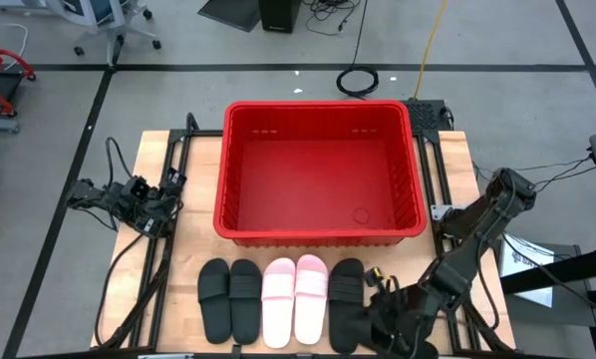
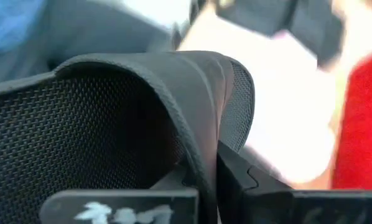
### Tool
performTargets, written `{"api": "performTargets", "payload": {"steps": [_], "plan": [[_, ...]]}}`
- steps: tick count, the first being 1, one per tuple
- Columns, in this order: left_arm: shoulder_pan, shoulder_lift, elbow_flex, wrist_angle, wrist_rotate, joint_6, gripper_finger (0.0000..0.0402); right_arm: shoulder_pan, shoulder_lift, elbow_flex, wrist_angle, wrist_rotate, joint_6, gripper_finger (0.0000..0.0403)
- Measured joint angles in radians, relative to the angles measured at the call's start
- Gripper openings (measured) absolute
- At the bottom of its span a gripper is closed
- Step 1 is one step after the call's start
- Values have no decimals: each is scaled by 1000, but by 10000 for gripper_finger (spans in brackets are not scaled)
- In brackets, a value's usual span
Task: Pick and place slides into bin
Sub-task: Put the black slide into the red bin
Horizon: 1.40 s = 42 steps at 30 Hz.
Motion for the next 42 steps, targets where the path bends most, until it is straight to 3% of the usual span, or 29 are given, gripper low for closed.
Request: {"api": "performTargets", "payload": {"steps": [7, 14, 18, 27, 33, 38, 42], "plan": [[0, 0, 0, 0, -2, 0, 147, -83, -28, 0, 305, 27, -468, 8], [0, 0, 0, -3, -2, 0, 147, -145, -81, 0, 587, 324, -923, 8], [0, 0, 0, -7, -2, -2, 147, -192, -145, 0, 745, 474, -1087, 8], [0, 0, 0, -7, -5, -2, 147, -356, -335, 0, 829, 640, -1175, 6], [0, 0, 0, -46, -19, -4, 147, -458, -377, 0, 817, 730, -1255, 5], [0, 0, 0, -70, -95, -4, 147, -547, -379, 0, 818, 856, -1348, 5], [0, 0, 0, -71, -179, 25, 147, -626, -379, 0, 796, 869, -1361, 5]]}}
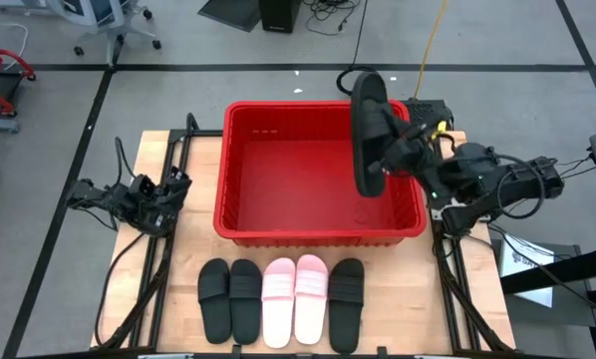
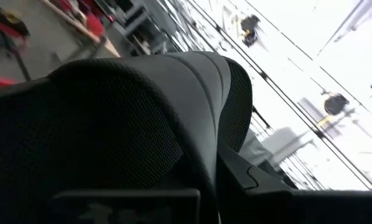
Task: Pick and place slides into bin
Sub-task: Put the black slide into the red bin
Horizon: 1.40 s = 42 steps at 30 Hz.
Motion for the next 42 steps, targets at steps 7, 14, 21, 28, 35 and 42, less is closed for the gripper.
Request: {"api": "performTargets", "payload": {"steps": [7, 14, 21, 28, 35, 42], "plan": [[0, 0, 45, -8, -87, 149, 147, -129, 0, 0, -53, -8, -7, 5], [0, 22, 186, -195, -144, 239, 147, -251, 1, 0, -145, -105, 83, 4], [0, 135, 291, -262, -237, 313, 147, -376, 26, 0, -389, -197, 287, 4], [0, 252, 390, -261, -296, 387, 147, -494, 60, 1, -670, -426, 538, 4], [0, 361, 451, -262, -410, 453, 147, -556, 184, 0, -832, -427, 635, 4], [0, 428, 461, -226, -492, 502, 147, -567, 318, 0, -930, -452, 749, 6]]}}
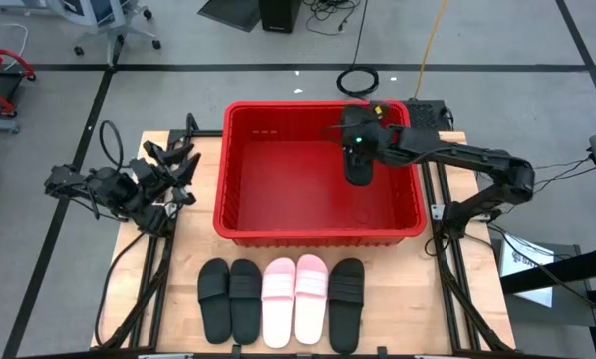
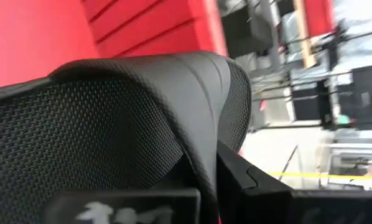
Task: Pick and place slides into bin
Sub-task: Put the black slide into the red bin
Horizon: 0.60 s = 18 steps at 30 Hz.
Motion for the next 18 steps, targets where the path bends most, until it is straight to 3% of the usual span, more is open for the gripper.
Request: {"api": "performTargets", "payload": {"steps": [5, 12, 18], "plan": [[2, 1, 0, -4, -8, 4, 147, 1, 26, -62, 46, -103, 53, 6], [2, 1, 0, -32, -62, 3, 147, -12, -33, -298, 262, -87, -14, 4], [2, 1, 0, -30, -69, 3, 147, -27, -97, -415, 359, -22, -94, 4]]}}
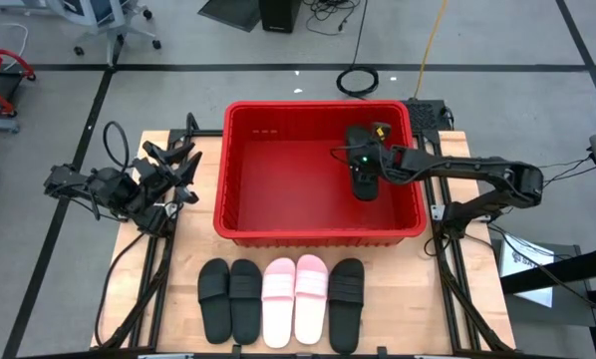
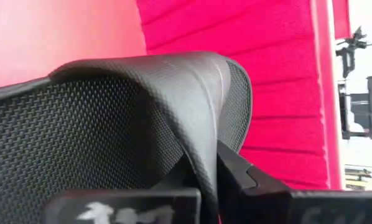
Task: Pick and place slides into bin
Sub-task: Put the black slide into the red bin
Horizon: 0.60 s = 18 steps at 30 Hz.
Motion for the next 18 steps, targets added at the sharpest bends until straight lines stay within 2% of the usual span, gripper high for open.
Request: {"api": "performTargets", "payload": {"steps": [14, 18], "plan": [[0, 0, 0, -5, 7, -8, 147, -35, -11, -52, 0, -3, 16, 4], [0, 0, 0, -6, 7, -8, 147, -48, 1, -52, -2, -52, 24, 4]]}}
